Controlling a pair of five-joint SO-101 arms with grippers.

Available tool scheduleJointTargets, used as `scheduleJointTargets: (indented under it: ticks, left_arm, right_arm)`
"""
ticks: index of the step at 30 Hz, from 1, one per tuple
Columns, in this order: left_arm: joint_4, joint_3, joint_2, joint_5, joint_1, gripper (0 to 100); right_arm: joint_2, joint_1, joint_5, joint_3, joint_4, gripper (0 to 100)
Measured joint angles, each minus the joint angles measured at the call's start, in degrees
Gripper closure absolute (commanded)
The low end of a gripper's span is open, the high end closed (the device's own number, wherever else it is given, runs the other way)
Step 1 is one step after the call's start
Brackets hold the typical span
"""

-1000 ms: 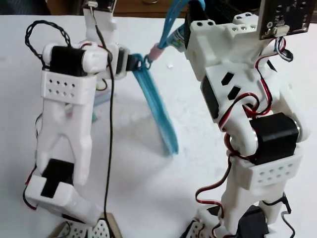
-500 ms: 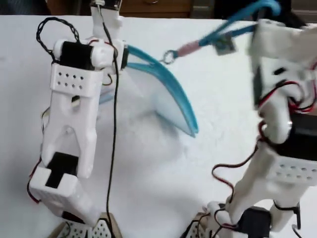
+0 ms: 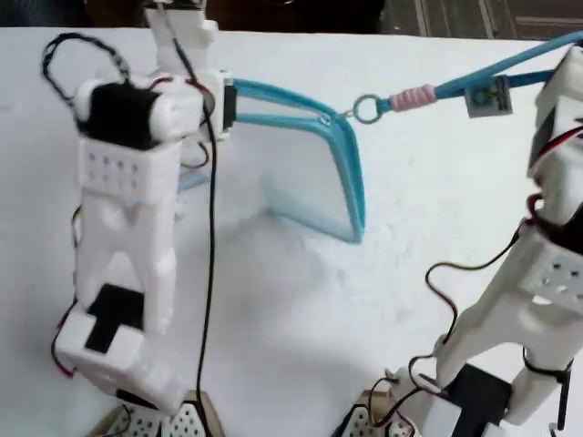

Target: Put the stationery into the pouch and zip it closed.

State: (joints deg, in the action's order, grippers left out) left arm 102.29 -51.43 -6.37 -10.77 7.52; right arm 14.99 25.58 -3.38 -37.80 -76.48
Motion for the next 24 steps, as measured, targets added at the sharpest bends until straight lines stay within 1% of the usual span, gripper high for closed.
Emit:
scheduleJointTargets:
  ticks: [4, 10, 16, 18, 22, 24]
  left_arm:
    - [-0.1, 4.0, 5.8, -0.4, -0.8, 98]
    - [-0.1, 5.9, 8.8, -1.1, -7.6, 98]
    - [0.1, 5.5, 9.1, -1.8, -11.9, 98]
    - [0.1, 5.3, 10.5, -1.8, -12.6, 98]
    - [0.2, 4.4, 16.4, -1.6, -13.9, 98]
    - [0.2, 4.4, 20.4, -1.1, -14.9, 98]
  right_arm:
    - [-0.5, 2.2, 0.1, 0.0, -0.4, 98.1]
    - [-1.0, 2.4, 0.3, -0.1, -6.3, 98.1]
    - [-1.0, -2.1, 6.4, -0.1, -12.9, 96.3]
    - [-0.6, -5.5, 7.0, -0.1, -14.6, 89.9]
    - [1.9, -13.9, 7.2, -0.1, -17.4, 72.1]
    - [4.0, -19.9, 7.2, -0.1, -18.7, 68.3]
